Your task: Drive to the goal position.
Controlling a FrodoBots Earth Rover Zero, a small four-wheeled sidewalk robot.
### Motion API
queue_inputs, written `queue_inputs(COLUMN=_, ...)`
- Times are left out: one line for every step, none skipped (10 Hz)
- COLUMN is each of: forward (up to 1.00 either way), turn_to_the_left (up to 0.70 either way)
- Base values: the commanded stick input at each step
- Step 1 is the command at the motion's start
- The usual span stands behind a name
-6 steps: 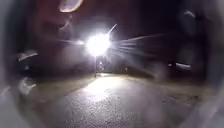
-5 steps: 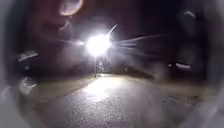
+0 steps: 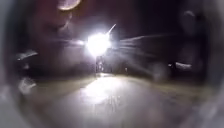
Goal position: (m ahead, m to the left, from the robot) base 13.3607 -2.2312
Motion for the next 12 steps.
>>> queue_inputs(forward=0.70, turn_to_the_left=0.00)
queue_inputs(forward=0.78, turn_to_the_left=0.00)
queue_inputs(forward=0.85, turn_to_the_left=0.00)
queue_inputs(forward=0.85, turn_to_the_left=0.00)
queue_inputs(forward=0.97, turn_to_the_left=0.00)
queue_inputs(forward=1.00, turn_to_the_left=0.00)
queue_inputs(forward=1.00, turn_to_the_left=0.00)
queue_inputs(forward=1.00, turn_to_the_left=0.00)
queue_inputs(forward=1.00, turn_to_the_left=0.00)
queue_inputs(forward=1.00, turn_to_the_left=0.00)
queue_inputs(forward=1.00, turn_to_the_left=0.00)
queue_inputs(forward=1.00, turn_to_the_left=0.00)
